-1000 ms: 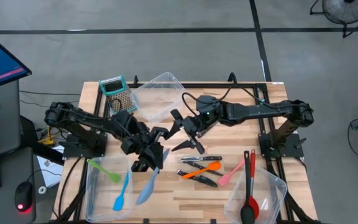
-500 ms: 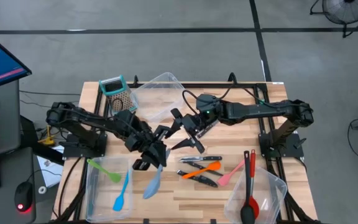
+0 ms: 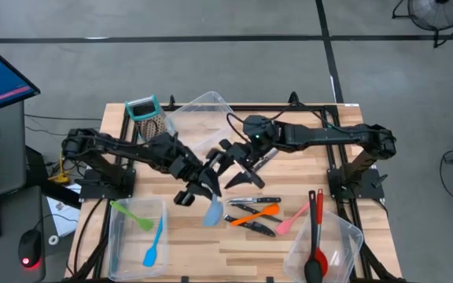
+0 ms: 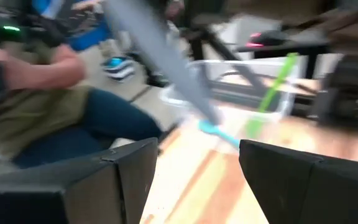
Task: Pick & Place Kitchen Items
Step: Put the gray serving spoon into the bottom right transparent bin
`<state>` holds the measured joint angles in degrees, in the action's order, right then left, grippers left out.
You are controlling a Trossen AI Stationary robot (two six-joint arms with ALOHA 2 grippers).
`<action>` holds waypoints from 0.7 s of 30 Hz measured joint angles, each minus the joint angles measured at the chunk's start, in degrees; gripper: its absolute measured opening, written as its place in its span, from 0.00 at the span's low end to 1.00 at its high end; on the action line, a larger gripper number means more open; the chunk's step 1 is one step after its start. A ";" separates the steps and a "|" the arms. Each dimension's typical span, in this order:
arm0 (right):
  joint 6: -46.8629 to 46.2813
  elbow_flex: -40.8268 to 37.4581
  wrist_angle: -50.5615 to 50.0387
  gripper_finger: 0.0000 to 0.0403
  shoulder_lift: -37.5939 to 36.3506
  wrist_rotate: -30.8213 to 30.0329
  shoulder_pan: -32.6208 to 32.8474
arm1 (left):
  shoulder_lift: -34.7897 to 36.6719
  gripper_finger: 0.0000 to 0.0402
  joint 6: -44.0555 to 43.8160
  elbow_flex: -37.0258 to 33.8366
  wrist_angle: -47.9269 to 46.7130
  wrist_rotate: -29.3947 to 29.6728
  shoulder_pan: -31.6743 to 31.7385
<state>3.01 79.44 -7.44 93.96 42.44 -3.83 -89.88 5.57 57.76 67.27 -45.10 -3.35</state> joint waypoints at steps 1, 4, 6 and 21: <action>-0.50 0.00 0.02 0.55 0.02 2.18 -0.31 | 0.04 0.07 -0.21 0.02 0.16 -0.08 0.11; -2.54 0.00 0.95 0.55 -0.47 5.76 -0.85 | -0.03 0.07 -1.63 0.00 -0.51 -0.96 0.42; -3.49 0.00 1.32 0.55 -1.12 5.31 -0.86 | -0.03 0.07 -1.86 0.00 -0.24 -1.46 0.80; -2.97 0.00 0.93 0.53 -9.74 4.96 1.35 | -0.03 0.07 -5.91 0.00 -0.31 -1.44 0.87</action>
<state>0.04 79.44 -6.51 84.22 47.40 -2.48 -89.91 -0.35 57.76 66.96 -46.54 -2.48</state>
